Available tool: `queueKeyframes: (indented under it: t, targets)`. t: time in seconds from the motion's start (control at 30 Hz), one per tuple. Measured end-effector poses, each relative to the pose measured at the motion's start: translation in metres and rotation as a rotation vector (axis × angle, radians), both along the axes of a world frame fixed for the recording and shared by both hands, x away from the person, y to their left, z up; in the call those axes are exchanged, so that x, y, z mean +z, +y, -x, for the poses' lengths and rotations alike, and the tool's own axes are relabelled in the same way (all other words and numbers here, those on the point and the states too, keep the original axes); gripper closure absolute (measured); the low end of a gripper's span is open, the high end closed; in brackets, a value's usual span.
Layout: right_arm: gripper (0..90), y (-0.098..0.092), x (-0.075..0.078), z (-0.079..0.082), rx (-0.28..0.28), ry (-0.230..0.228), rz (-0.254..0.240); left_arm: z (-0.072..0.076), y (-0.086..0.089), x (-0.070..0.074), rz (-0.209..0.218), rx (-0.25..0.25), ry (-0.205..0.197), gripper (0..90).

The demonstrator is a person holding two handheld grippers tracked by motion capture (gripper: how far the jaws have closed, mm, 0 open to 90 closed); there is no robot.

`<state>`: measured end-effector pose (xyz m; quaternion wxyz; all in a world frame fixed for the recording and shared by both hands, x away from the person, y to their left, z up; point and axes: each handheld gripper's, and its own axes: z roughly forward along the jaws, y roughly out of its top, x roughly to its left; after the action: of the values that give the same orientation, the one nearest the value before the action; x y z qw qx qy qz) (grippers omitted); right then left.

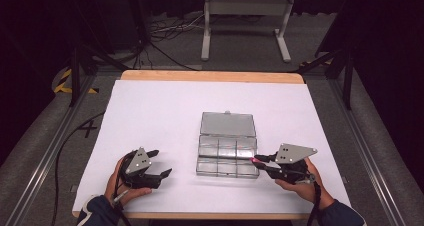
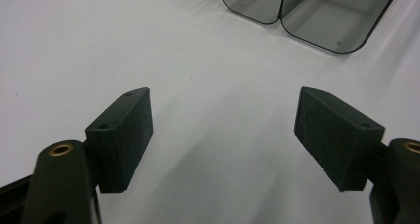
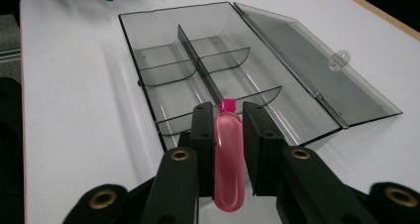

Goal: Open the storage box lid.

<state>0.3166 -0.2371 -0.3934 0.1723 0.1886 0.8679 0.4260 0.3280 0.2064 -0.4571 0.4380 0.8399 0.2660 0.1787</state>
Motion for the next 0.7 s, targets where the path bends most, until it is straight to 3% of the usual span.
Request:
queueKeyframes:
  t: [0.7]
  targets:
    - [76.7, 0.020, -0.017, -0.012, 0.027, 0.031, 0.020, 0.000, 0.000, 0.000, -0.006, -0.001, -0.002, 23.5]
